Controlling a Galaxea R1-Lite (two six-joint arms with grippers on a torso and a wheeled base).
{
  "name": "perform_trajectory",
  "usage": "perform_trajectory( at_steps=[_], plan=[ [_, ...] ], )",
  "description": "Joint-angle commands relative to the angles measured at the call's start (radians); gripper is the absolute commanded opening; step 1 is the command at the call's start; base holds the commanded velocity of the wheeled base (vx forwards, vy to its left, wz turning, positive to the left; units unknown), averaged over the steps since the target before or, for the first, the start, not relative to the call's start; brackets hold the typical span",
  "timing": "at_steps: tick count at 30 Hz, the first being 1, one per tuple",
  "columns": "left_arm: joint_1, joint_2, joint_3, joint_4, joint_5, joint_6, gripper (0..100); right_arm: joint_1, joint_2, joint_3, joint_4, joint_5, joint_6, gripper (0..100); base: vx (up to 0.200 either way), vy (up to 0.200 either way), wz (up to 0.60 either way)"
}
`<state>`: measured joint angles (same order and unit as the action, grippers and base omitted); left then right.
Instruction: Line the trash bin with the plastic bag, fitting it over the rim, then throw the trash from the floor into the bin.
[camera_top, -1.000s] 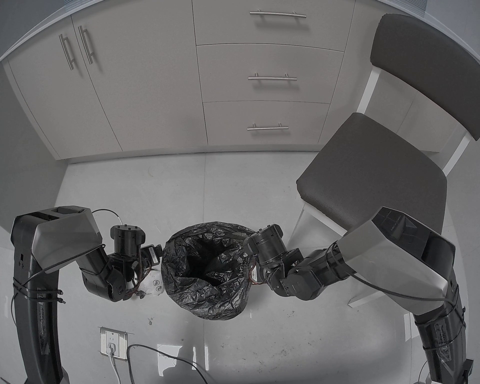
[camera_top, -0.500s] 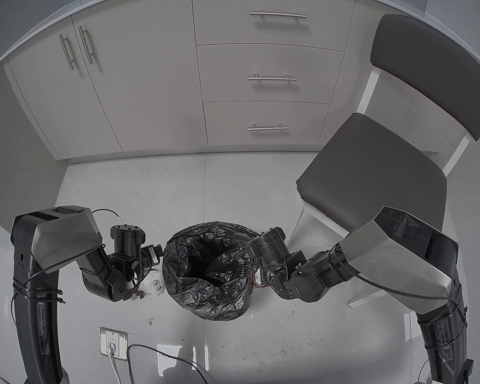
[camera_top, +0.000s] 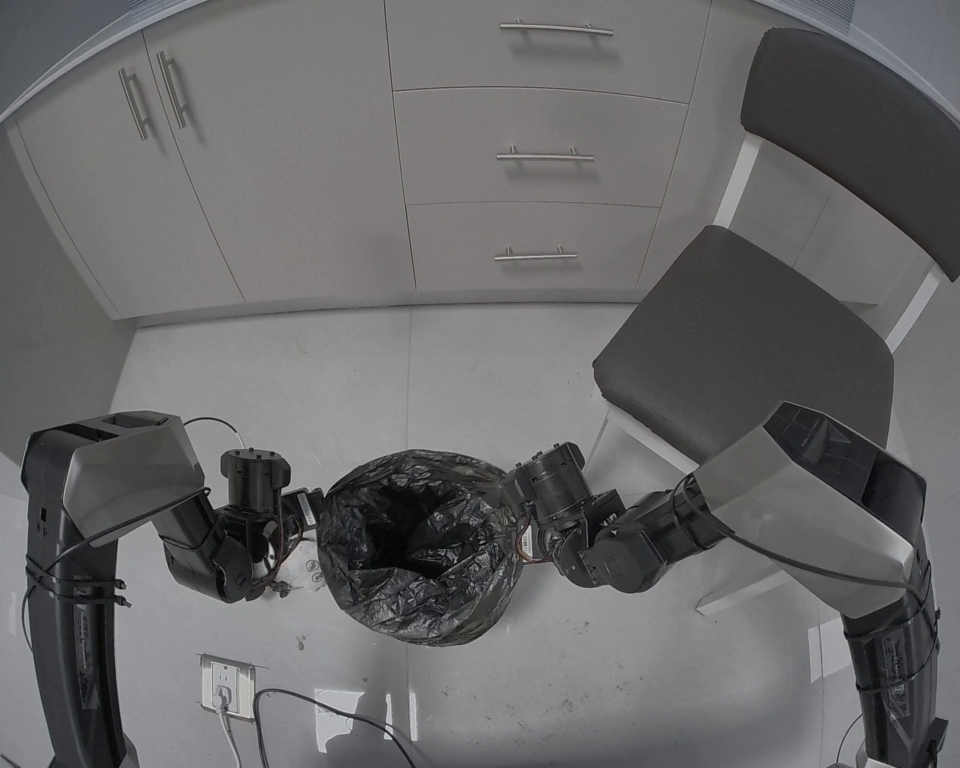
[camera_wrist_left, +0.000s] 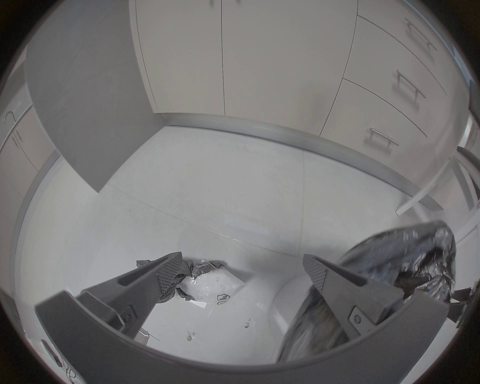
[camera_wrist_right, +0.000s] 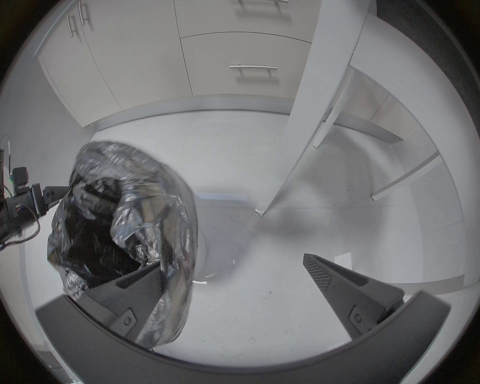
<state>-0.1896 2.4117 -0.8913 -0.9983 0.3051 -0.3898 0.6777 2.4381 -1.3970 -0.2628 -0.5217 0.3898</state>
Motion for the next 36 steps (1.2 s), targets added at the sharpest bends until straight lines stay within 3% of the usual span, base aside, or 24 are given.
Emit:
perform_trajectory(
  at_steps=[1, 15, 24, 29, 33, 36],
  plan=[
    [-0.001, 0.000, -0.002, 0.000, 0.000, 0.000, 100, 0.000, -0.011, 0.001, -0.001, 0.000, 0.000, 100, 0.000, 0.000, 0.00],
    [-0.002, 0.001, -0.005, 0.000, 0.000, 0.000, 100, -0.006, 0.042, -0.008, -0.007, 0.002, 0.008, 100, 0.000, 0.000, 0.00],
    [-0.002, -0.048, 0.006, 0.000, -0.009, -0.003, 100, -0.053, 0.065, -0.060, -0.013, 0.006, 0.008, 100, 0.000, 0.000, 0.00],
    [-0.031, -0.158, 0.038, 0.000, -0.060, -0.049, 100, -0.053, -0.022, -0.040, -0.009, 0.009, 0.020, 100, 0.000, 0.000, 0.00],
    [-0.057, -0.212, 0.051, 0.000, -0.190, -0.086, 100, -0.036, -0.076, -0.013, -0.012, 0.012, 0.024, 100, 0.000, 0.000, 0.00],
    [-0.064, -0.187, 0.018, 0.000, -0.238, -0.084, 100, -0.027, -0.096, -0.011, -0.012, 0.012, 0.024, 100, 0.000, 0.000, 0.00]
  ],
)
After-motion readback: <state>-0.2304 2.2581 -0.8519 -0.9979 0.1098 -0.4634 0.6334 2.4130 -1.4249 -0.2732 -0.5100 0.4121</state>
